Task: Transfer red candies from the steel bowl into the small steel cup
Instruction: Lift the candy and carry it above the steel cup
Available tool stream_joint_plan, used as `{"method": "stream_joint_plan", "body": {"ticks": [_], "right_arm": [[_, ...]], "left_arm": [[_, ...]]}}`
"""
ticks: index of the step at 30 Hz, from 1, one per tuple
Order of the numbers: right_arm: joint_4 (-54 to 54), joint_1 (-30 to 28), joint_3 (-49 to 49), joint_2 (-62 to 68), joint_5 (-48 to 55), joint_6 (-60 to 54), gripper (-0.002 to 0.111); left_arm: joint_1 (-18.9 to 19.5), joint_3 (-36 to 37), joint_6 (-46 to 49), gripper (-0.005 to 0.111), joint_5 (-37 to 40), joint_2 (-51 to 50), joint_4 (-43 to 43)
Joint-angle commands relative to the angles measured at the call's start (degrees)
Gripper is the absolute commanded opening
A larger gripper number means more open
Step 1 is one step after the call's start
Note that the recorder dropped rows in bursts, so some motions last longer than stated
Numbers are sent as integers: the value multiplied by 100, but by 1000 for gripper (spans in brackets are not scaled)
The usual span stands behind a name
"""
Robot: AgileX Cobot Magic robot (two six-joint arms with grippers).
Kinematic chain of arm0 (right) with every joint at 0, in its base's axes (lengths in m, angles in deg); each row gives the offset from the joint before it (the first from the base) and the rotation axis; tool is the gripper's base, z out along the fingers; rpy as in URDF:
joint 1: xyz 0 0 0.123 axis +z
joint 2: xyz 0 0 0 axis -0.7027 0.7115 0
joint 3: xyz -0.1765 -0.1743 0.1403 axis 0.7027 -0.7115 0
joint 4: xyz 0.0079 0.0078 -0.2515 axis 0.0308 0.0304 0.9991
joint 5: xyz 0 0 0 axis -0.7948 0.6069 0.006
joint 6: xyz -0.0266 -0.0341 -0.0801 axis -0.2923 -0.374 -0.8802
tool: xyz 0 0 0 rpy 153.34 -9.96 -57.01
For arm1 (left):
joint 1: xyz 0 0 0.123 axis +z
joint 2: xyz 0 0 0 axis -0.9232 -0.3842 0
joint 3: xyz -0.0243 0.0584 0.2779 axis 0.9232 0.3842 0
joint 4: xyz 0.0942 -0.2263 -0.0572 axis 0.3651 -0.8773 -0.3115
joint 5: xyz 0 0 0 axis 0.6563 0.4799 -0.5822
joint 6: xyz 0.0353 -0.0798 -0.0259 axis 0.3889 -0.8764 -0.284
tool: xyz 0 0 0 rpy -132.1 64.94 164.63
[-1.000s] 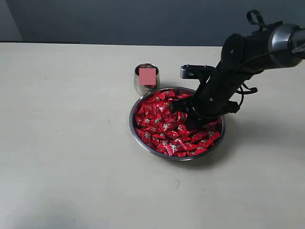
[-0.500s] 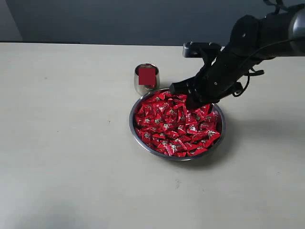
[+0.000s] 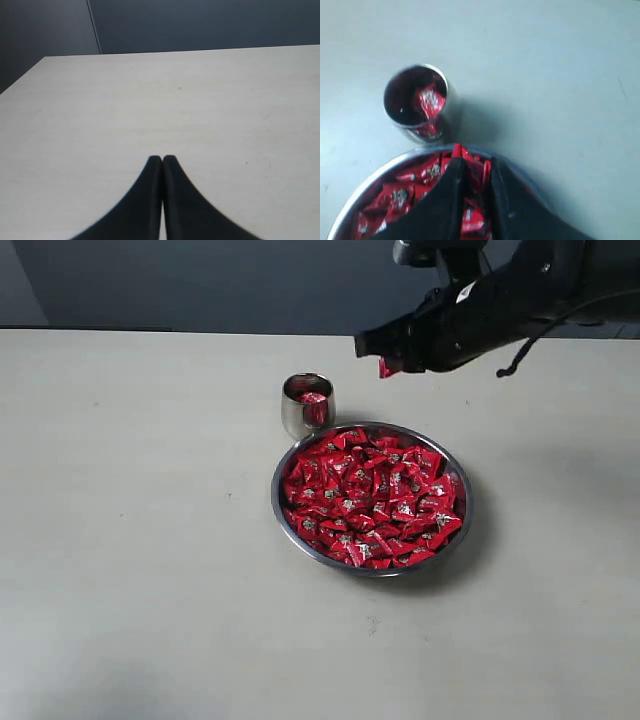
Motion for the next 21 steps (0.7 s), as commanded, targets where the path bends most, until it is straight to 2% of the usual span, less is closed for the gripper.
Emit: {"method": "stream_joint_plan", "body": {"ticks": [1,12,16,21], "right_arm": [[-70,-13,725,353,86,-325,-1],[-7,193,3356,1995,1831,-673,-1],[298,423,3747,2315,1943,-700,-1],[876,675,3746,2426,1860,-682,-1]], "left_arm": [[-27,26,-8,0,-45,27,13],[-27,26,-8,0,-45,27,13],[-27,26,-8,0,-45,27,13],[-27,26,-8,0,-45,27,13]]}}
